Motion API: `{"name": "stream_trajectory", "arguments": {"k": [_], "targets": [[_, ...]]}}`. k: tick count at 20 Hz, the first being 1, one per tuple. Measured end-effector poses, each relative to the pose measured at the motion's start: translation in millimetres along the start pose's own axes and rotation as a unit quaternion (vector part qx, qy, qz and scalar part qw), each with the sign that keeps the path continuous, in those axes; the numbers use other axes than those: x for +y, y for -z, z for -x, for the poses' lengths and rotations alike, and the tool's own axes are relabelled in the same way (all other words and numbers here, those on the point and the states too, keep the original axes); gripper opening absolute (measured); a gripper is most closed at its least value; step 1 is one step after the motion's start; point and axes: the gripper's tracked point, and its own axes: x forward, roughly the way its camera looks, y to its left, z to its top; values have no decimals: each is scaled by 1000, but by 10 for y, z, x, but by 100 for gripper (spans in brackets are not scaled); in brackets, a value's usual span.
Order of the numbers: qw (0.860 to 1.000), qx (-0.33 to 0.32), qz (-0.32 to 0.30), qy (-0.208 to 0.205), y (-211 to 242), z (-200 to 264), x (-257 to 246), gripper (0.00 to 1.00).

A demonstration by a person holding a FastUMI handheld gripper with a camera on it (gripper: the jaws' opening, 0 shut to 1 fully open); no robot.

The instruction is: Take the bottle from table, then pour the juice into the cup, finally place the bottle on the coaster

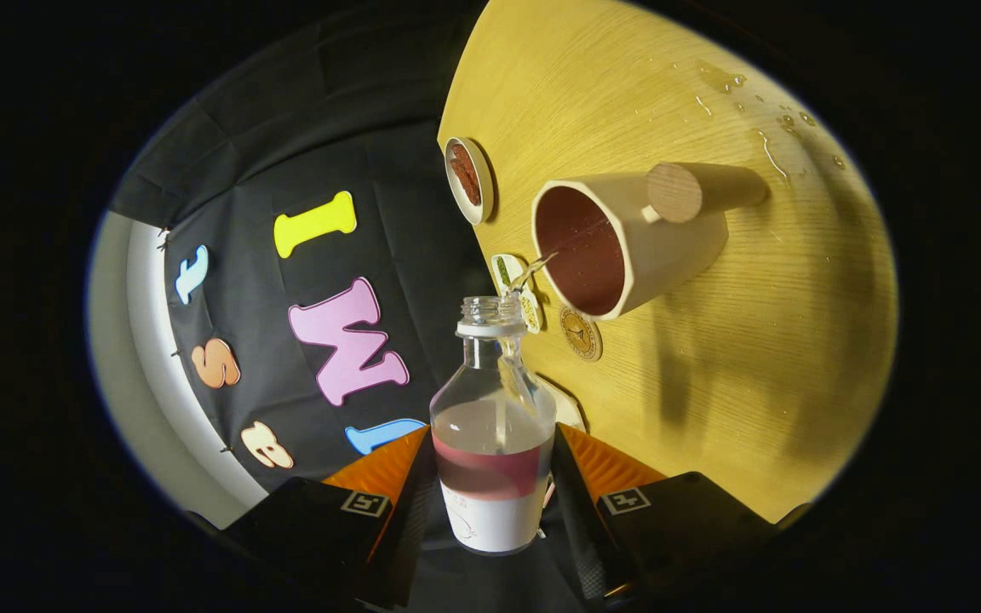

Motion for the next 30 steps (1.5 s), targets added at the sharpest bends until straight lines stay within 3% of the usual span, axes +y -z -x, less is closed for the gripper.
{"name": "stream_trajectory", "arguments": {"k": [14,30], "targets": [[999,2,-52,12,-31,9,-83,75],[992,-2,-122,-1,20,8,132,75]]}}
